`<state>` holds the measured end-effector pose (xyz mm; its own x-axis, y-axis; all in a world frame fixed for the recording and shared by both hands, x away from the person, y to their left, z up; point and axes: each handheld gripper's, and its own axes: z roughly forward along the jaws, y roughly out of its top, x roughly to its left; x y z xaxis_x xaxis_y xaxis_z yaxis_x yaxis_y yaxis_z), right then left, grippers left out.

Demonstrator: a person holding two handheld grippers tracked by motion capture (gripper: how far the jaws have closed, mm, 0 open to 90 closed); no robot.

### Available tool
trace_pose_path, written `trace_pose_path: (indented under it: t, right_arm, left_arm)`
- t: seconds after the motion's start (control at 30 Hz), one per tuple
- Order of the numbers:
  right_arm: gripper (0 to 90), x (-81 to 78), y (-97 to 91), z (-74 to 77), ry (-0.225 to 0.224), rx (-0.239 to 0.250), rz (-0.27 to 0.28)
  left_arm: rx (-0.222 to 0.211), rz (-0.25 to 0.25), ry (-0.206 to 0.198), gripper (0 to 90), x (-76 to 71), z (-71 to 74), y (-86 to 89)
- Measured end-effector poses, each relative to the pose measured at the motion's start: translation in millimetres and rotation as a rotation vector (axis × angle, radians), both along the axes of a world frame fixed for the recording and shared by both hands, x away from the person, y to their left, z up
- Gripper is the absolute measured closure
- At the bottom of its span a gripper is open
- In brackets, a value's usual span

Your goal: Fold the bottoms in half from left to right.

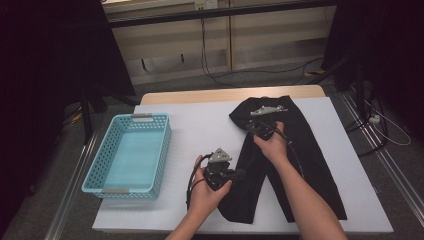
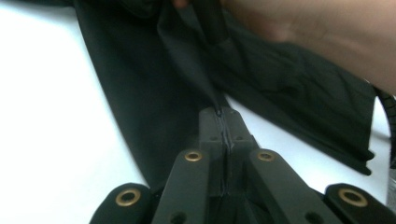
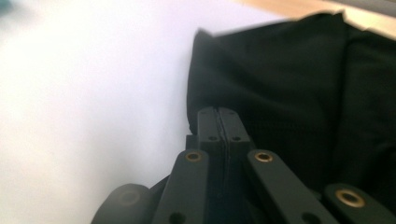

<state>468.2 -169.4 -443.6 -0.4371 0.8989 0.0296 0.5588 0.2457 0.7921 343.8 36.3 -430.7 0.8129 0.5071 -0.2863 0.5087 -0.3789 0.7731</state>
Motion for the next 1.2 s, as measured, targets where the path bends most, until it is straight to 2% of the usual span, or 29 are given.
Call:
trace_pose_path:
  t: [0.07,0.17,0.27,0.37,0.47,0.53,0.57,0.6,0.63,0.67,0.7,0.73,0.77,0.83,0.9,1.03,1.2]
  right_arm:
    - [89.5,-1.0,-4.4,5.2,-0.01,0.004,-0.004]
    - [89.6,-2.8,-21.5,22.8,-0.025,0.058,-0.026]
    - [89.6,-3.6,-36.3,39.6,-0.049,0.067,-0.048]
    - [89.6,-6.2,-57.5,58.4,-0.067,0.088,-0.079]
    - [89.6,-9.9,-86.4,75.7,-0.088,0.11,-0.131]
    - [89.6,-11.1,-108.7,85.9,-0.106,0.082,-0.189]
    - [89.5,-11.4,-123.6,90.9,-0.115,0.087,-0.232]
    - [87.9,-11.7,-131.9,92.8,-0.12,0.099,-0.254]
    - [77.8,-11.9,-140.6,94.3,-0.121,0.096,-0.274]
    - [66.0,-12.5,-146.2,95.3,-0.119,0.079,-0.294]
    - [60.3,-13.9,-149.5,95.4,-0.112,0.08,-0.299]
    - [59.1,-16.0,-150.8,94.5,-0.098,0.079,-0.286]
    - [55.8,-19.6,-149.7,92.4,-0.082,0.069,-0.262]
    - [48.4,-24.9,-145.7,87.3,-0.063,0.043,-0.229]
    - [44.4,-32.6,-140.5,78.7,-0.036,0.051,-0.187]
    - [40.1,-52.9,-130.2,56.5,0.007,0.007,-0.113]
    - [37.6,-80.4,-120.4,27.0,0.047,-0.027,-0.061]
  left_arm:
    - [-0.009,-0.005,-0.01,89.2,-2.1,4.4,-3.2]
    - [-0.031,-0.028,-0.033,89.3,-3.7,15.2,-11.6]
    - [-0.073,-0.064,-0.048,89.4,-4.6,30.0,-27.9]
    - [-0.107,-0.112,-0.075,89.4,-5.0,46.1,-48.9]
    - [-0.149,-0.159,-0.08,89.4,-3.6,59.5,-75.8]
    - [-0.172,-0.197,-0.08,89.3,-2.9,65.6,-99.4]
    - [-0.178,-0.207,-0.079,89.0,-2.5,66.1,-107.1]
    - [-0.173,-0.206,-0.08,86.6,-0.6,65.4,-115.4]
    - [-0.169,-0.193,-0.085,76.9,2.6,62.7,-121.5]
    - [-0.167,-0.179,-0.102,60.7,6.6,59.0,-124.5]
    - [-0.151,-0.161,-0.122,45.7,9.7,55.8,-124.1]
    - [-0.135,-0.148,-0.131,40.0,12.9,51.7,-120.1]
    - [-0.131,-0.146,-0.122,35.7,15.0,49.2,-116.4]
    - [-0.095,-0.124,-0.119,29.9,20.4,43.2,-104.6]
    - [-0.071,-0.102,-0.133,26.8,23.8,39.4,-90.9]
    - [-0.034,-0.069,-0.143,22.0,28.9,35.3,-65.7]
    - [0.01,-0.042,-0.151,19.4,34.7,30.4,-40.6]
